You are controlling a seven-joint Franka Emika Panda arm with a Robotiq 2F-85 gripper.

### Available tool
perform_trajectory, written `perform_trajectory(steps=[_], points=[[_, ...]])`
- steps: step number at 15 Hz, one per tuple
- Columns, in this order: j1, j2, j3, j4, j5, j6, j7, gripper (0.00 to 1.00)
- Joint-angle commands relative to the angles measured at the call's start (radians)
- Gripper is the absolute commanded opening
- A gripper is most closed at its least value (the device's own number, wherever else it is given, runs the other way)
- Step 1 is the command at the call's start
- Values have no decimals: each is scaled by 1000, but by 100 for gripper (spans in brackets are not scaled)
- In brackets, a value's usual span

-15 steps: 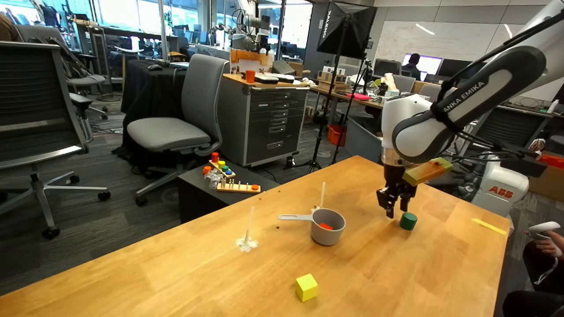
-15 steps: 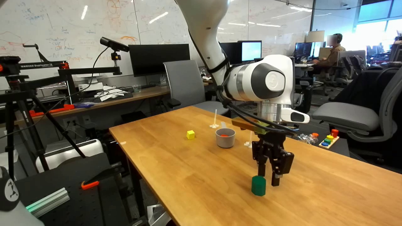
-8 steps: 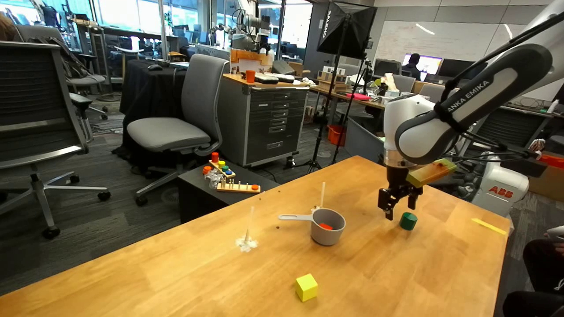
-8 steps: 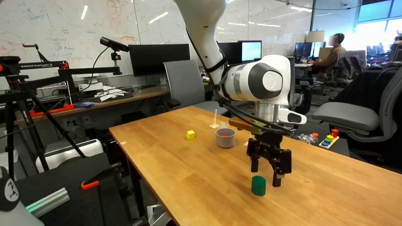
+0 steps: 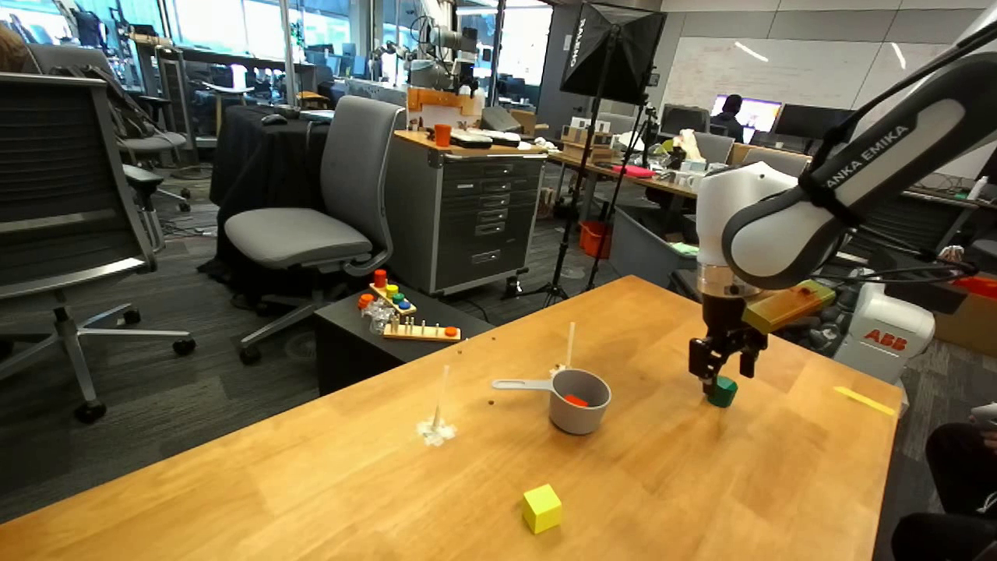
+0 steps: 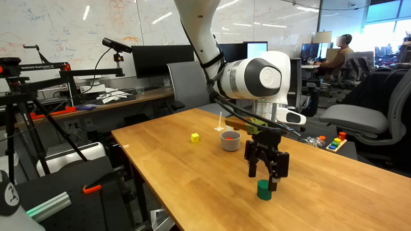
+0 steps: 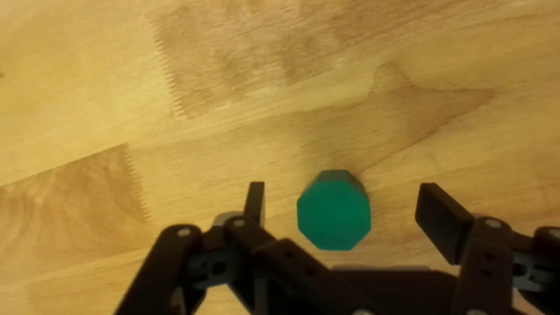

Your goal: Put the cubes in the measuring cups

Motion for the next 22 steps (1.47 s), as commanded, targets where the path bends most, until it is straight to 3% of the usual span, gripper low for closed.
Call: perform_trajectory(steps=[1,2,4,5,7,11,22], points=[[12,-54,-13,-61,-28,26,22,56],[11,-56,-12,-64,-28,27,20,52],[11,-53,-12,-60,-29,19,21,34],[11,-52,-12,-58,-29,16,21,77],[11,-46,-10,-49,-26,8,20,73],[13,-37,-11,-39,-30,2,22,100],[29,61,-22,67,-52,-16,69,100]])
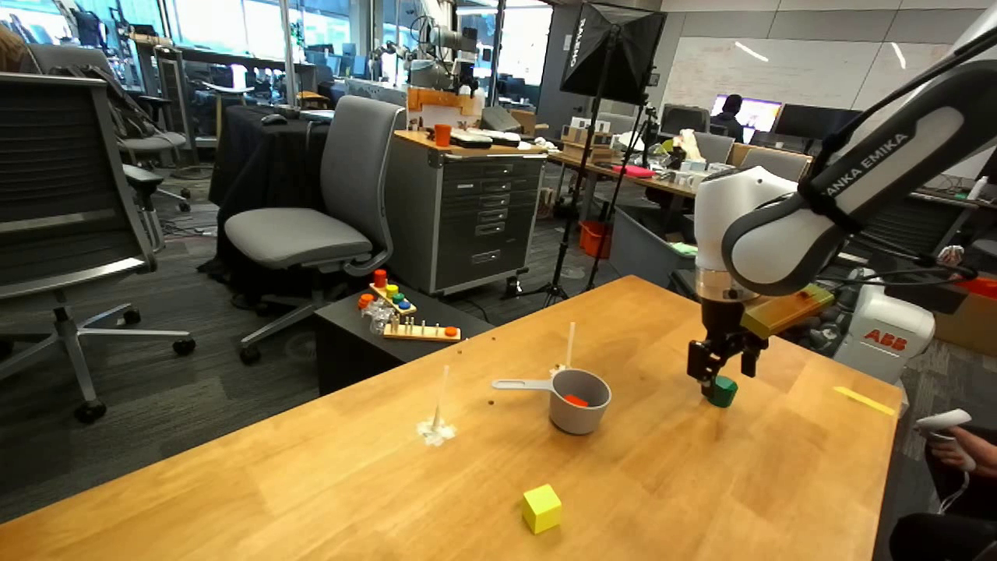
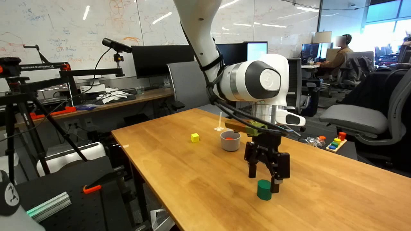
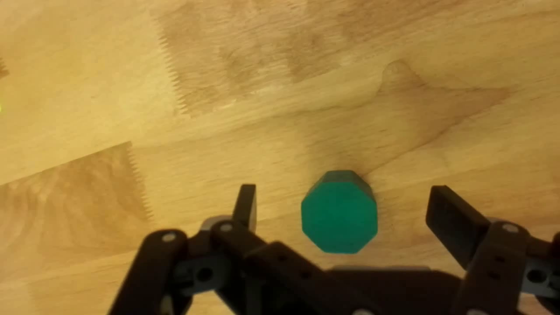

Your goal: Put the cubes in the measuring cups

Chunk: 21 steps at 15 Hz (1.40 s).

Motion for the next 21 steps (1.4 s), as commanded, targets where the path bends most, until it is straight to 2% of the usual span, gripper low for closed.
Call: perform_trajectory(steps=[1,3,4,6,12,21], points=[[27,53,-22,67,-24,-24,48,100],[30,67,-23,78,-30,-16,52,100],[31,73,-23,84,-31,-13,52,75],[29,80,-20,94,-25,-19,53,66],[16,83,-12,114,-2,-45,55,18],[21,19,2,102,5,-31,48,17]])
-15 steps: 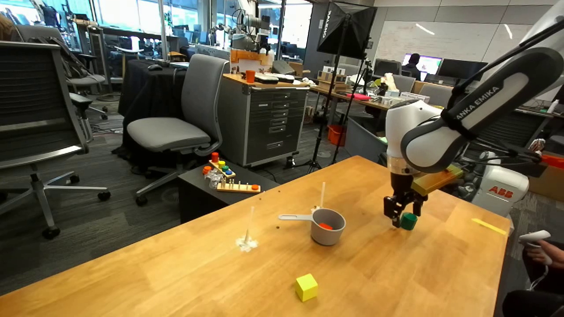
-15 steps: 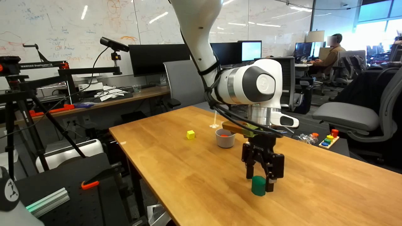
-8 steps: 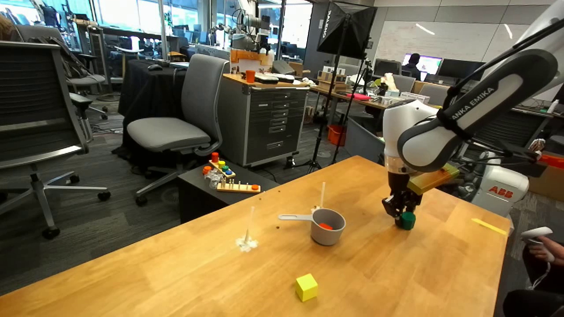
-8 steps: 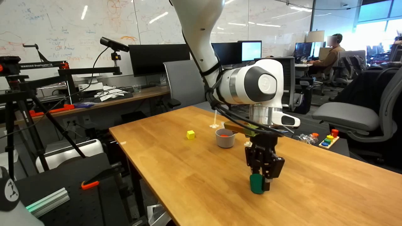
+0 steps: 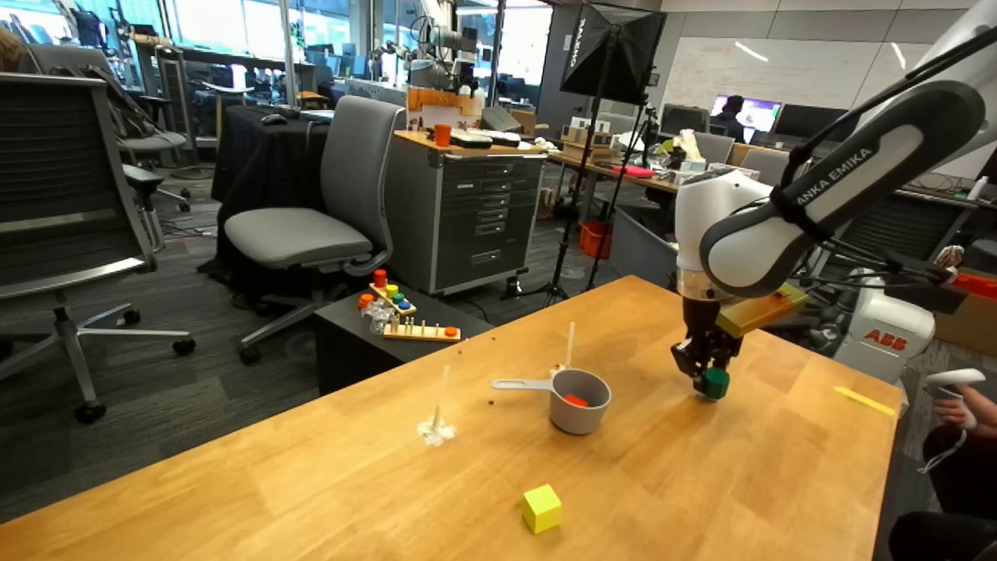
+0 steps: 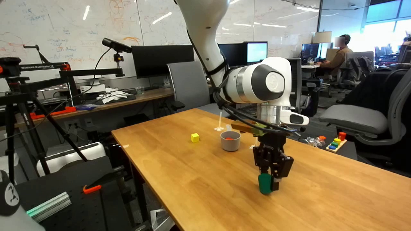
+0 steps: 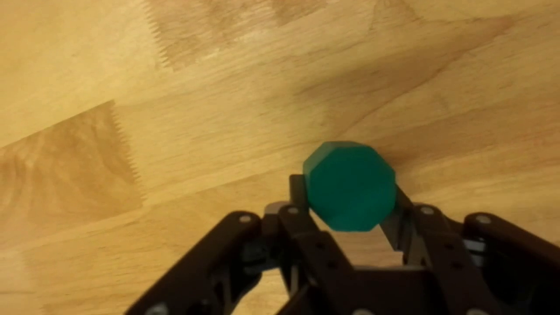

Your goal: Put the cubes in the measuring cups

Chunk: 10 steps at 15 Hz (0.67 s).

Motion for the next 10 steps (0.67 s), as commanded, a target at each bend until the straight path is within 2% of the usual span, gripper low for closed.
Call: perform_trajectory(steps=[1,10], points=[[19,-76,6,-7,14,-15,4,17],[123,-301,61,-24,-22,7,38,17]])
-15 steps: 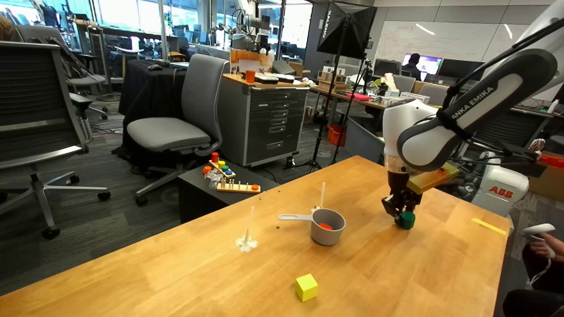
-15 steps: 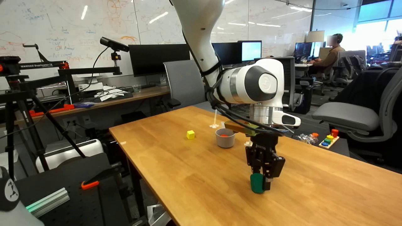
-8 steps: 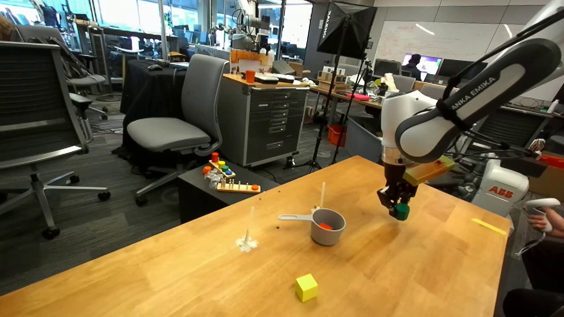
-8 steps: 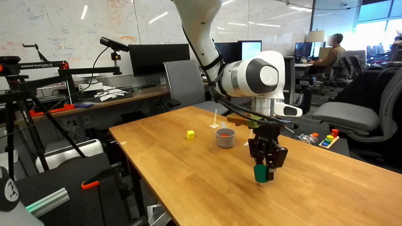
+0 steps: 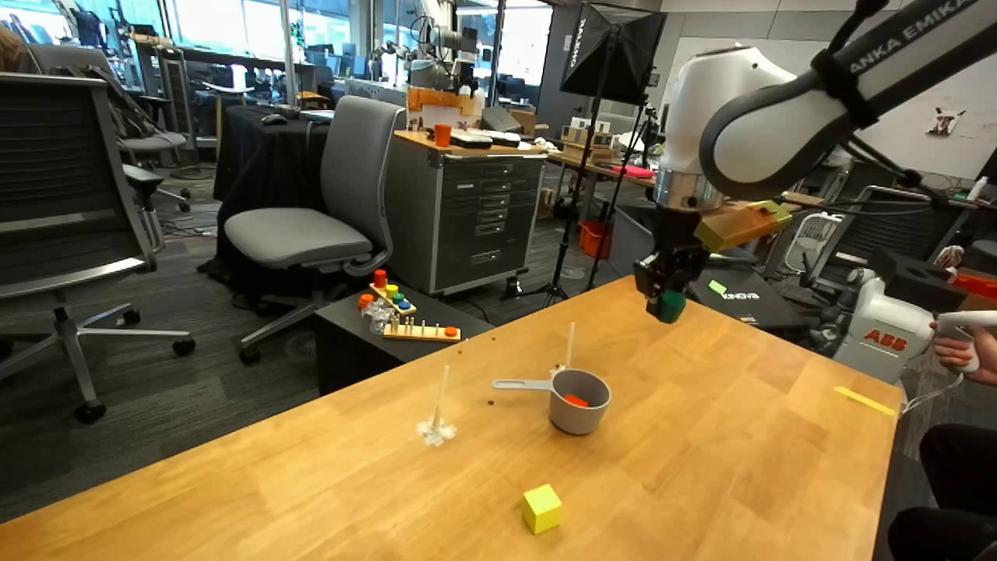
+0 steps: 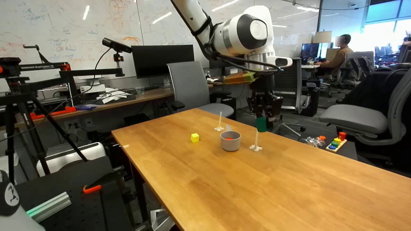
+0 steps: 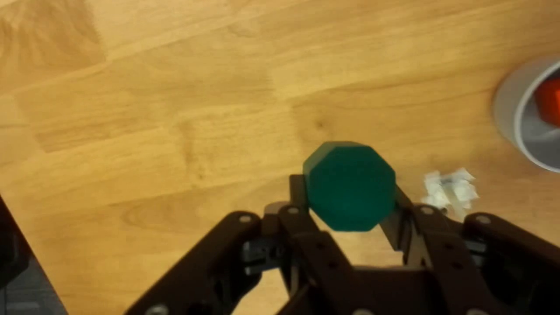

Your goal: Put the cubes in the measuring cups

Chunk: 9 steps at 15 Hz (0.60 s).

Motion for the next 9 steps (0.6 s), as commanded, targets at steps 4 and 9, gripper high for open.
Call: perform_trajectory(steps=[4,9], points=[[99,-132,43,-45,-65,19,83,17],[170,-128,61,-56,-155,37,174,17]])
